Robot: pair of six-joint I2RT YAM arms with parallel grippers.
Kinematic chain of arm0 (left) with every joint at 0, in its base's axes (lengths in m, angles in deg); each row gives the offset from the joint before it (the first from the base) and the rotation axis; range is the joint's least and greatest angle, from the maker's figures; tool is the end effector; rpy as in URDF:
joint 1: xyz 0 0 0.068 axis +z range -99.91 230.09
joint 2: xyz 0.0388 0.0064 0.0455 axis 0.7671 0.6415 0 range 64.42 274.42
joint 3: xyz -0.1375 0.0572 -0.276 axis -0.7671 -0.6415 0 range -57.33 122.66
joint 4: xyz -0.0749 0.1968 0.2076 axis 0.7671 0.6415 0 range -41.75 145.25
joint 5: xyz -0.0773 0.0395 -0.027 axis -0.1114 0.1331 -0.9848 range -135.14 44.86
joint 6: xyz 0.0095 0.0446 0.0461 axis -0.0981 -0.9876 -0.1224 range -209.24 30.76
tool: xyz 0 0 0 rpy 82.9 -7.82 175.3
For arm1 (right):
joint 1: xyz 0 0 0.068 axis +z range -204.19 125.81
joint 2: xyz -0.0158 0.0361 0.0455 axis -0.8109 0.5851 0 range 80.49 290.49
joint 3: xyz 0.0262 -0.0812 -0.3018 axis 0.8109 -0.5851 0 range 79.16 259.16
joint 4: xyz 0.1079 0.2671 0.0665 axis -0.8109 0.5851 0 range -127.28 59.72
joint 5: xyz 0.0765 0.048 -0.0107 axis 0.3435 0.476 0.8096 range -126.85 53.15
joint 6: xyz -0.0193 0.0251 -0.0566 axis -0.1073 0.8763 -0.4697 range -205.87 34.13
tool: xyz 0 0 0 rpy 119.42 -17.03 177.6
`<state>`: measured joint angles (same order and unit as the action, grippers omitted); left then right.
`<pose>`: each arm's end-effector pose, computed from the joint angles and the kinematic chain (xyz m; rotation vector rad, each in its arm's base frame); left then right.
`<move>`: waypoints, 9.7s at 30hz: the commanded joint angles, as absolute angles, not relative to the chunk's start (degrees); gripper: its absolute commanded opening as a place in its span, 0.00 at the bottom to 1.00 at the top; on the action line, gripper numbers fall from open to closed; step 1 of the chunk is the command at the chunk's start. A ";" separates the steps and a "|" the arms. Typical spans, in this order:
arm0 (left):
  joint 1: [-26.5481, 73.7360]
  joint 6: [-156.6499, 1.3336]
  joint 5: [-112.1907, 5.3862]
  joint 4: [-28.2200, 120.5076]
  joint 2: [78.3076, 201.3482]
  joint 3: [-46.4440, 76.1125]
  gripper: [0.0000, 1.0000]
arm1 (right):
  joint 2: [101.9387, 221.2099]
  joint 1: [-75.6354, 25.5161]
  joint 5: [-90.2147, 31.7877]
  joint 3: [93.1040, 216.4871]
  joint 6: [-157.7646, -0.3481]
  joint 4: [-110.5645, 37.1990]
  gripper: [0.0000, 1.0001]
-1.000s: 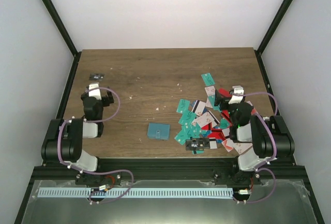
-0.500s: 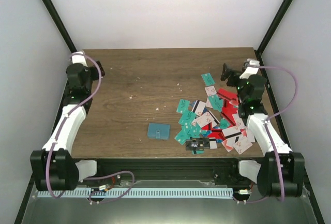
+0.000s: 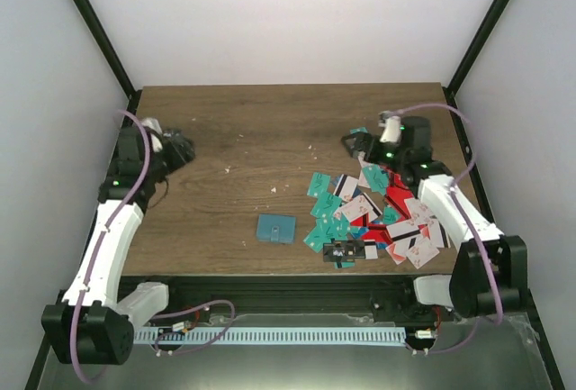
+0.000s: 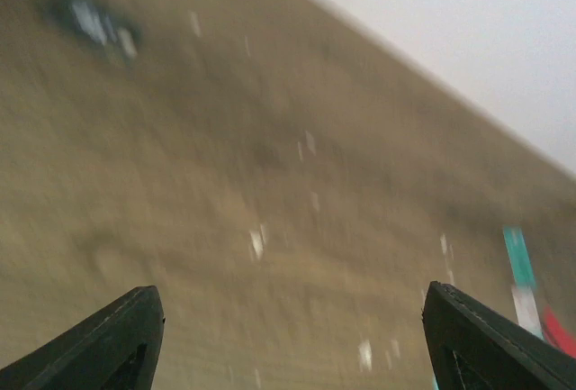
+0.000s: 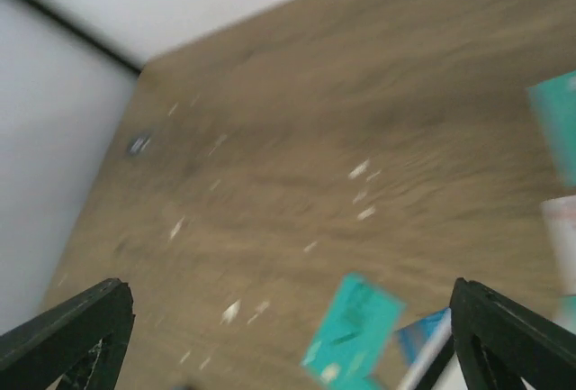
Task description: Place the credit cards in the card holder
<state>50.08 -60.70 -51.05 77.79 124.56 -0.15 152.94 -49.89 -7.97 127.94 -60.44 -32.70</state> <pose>0.2564 -0.0053 0.3574 -0.4730 2.1091 -0.4004 0.3109 0.0479 0.2912 0.0665 2.1015 0.8361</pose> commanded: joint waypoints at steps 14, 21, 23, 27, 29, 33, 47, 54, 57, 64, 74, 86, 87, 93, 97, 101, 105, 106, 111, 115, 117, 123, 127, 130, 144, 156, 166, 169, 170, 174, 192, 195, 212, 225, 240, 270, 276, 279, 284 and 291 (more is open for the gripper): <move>14.92 -35.97 -68.40 88.44 111.00 -26.30 0.56 | 169.00 -13.29 -9.06 134.07 -68.74 -9.41 0.67; 9.84 -30.92 -68.91 77.35 114.04 -32.14 0.38 | 177.18 -11.91 -15.51 138.73 -70.57 -11.32 0.64; 8.19 -28.30 -68.59 72.38 116.70 -33.30 0.34 | 179.96 -11.91 -15.76 140.70 -72.08 -10.91 0.59; 6.13 -25.70 -66.30 66.00 123.54 -33.01 0.33 | 183.14 -11.91 -17.00 141.38 -73.94 -11.06 0.57; 5.71 -25.23 -66.48 63.02 127.72 -32.95 0.33 | 184.08 -11.91 -16.82 140.63 -74.74 -11.45 0.54; 5.29 -25.57 -65.02 60.63 134.32 -30.66 0.33 | 184.30 -11.84 -14.37 137.97 -74.57 -11.29 0.49; 6.05 -31.60 -58.95 69.16 143.99 -17.93 0.34 | 171.20 -10.26 -0.55 121.59 -61.33 -14.11 0.46; 5.86 -32.95 -56.79 79.32 137.27 -15.11 0.41 | 163.40 -10.15 -0.62 119.38 -59.37 -12.40 0.47; 5.44 -31.85 -56.74 81.28 133.83 -15.97 0.44 | 161.87 -10.15 -2.91 120.47 -59.10 -10.99 0.51; 3.79 -29.38 -57.88 80.56 132.27 -18.47 0.39 | 167.01 -10.24 -14.93 131.18 -62.21 -7.99 0.57; 3.60 -30.78 -63.26 70.83 140.48 -23.89 0.30 | 185.04 -10.42 -20.77 146.67 -66.52 -7.01 0.55; 9.18 -39.89 -61.18 73.50 148.90 -18.42 0.28 | 181.67 -10.21 -6.75 132.60 -61.06 -11.70 0.49; 9.78 -40.89 -60.46 74.46 149.11 -17.52 0.28 | 180.64 -10.17 -4.68 131.19 -60.09 -12.54 0.48; 10.49 -46.60 -59.29 81.12 149.97 -11.74 0.28 | 173.89 -10.13 3.05 124.76 -52.53 -20.47 0.48; 8.70 -47.27 -55.95 88.20 145.61 -8.47 0.29 | 172.17 -10.13 -0.25 126.13 -50.82 -18.41 0.50; 7.29 -45.60 -51.73 94.03 140.71 -5.77 0.32 | 169.17 -10.23 -5.58 126.56 -50.40 -16.21 0.51; 4.31 -41.84 -47.59 96.50 142.45 -2.98 0.31 | 168.69 -11.15 -9.51 127.19 -51.50 -14.69 0.52; 2.97 -40.65 -46.71 96.70 143.76 -2.15 0.31 | 168.85 -11.59 -9.89 127.45 -51.85 -14.45 0.52; -2.39 -35.90 -42.40 96.82 152.30 3.30 0.31 | 169.89 -13.99 -10.16 128.07 -53.17 -14.43 0.52; -3.04 -34.96 -40.19 98.15 158.15 7.96 0.33 | 170.94 -15.55 -9.18 128.26 -54.44 -14.05 0.52; -3.34 -35.11 -39.35 98.34 160.05 9.96 0.33 | 171.17 -15.98 -9.04 128.18 -54.94 -13.91 0.52; -3.44 -36.46 -39.37 98.17 164.44 12.29 0.33 | 172.44 -17.27 -7.59 127.90 -55.82 -14.60 0.52; -3.51 -36.85 -40.01 98.59 166.66 13.58 0.32 | 173.49 -18.11 -7.15 128.44 -56.77 -14.60 0.52; -3.46 -37.39 -40.43 98.70 168.01 14.09 0.32 | 174.02 -18.62 -6.85 128.64 -57.08 -14.60 0.52; -3.86 -39.34 -40.14 96.01 170.78 9.71 0.23 | 173.94 -18.84 -5.28 128.12 -54.77 -16.80 0.52; -3.87 -39.46 -40.14 91.39 166.24 5.08 0.04 | 173.51 -18.86 -2.29 127.89 -54.80 -17.83 0.52; -3.84 -40.17 -40.52 87.22 158.10 1.04 0.04 | 175.03 -18.19 1.86 128.78 -54.86 -19.97 0.53; -3.71 -40.27 -39.52 86.97 154.56 -0.21 0.04 | 175.51 -17.66 1.45 129.28 -54.82 -19.78 0.53; -3.75 -40.35 -39.30 86.77 153.46 -0.64 0.04 | 175.63 -17.51 1.34 129.45 -54.78 -19.70 0.53; -3.54 -41.30 -39.80 84.64 148.58 -2.43 0.04 | 175.92 -16.71 1.30 130.18 -54.09 -20.01 0.53; -2.37 -43.10 -40.73 82.13 139.61 -4.70 0.04 | 174.25 -11.28 -8.34 136.70 -54.17 -10.36 0.59; -2.32 -43.10 -40.50 82.01 139.06 -4.77 0.04 | 174.66 -11.04 -10.76 137.52 -54.29 -7.90 0.59; -2.29 -42.65 -38.84 85.54 136.43 -1.91 0.04 | 172.84 -10.86 -19.47 139.52 -55.60 -2.07 0.58; -2.00 -48.53 -39.93 88.13 138.35 0.34 0.04 | 173.34 -11.03 -25.97 139.74 -56.03 0.35 0.58; 5.66 -54.99 -50.12 81.29 130.24 -9.54 0.04 | 168.16 -11.16 -2.24 132.40 -51.02 -18.59 0.57; 15.46 -43.40 -43.02 91.41 128.34 -19.82 0.04 | 186.13 -11.12 7.73 132.54 -40.87 -36.22 0.51; 15.46 -42.31 -45.32 90.46 134.31 -20.98 0.04 | 187.59 -11.12 10.34 134.11 -41.19 -37.16 0.50; 15.46 -42.53 -46.84 89.09 136.28 -21.48 0.04 | 187.92 -11.03 12.34 134.93 -41.59 -37.28 0.49; 15.46 -43.08 -49.76 85.90 139.47 -22.25 0.04 | 187.75 -10.90 15.78 135.32 -42.02 -38.24 0.48; 15.46 -43.73 -53.29 80.97 143.76 -21.08 0.04 | 186.45 -10.42 17.69 136.10 -42.65 -38.69 0.47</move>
<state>15.35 -43.17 -50.05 85.63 141.17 -21.48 187.60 -11.18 15.07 133.81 -41.47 -37.79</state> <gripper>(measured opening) 0.040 0.470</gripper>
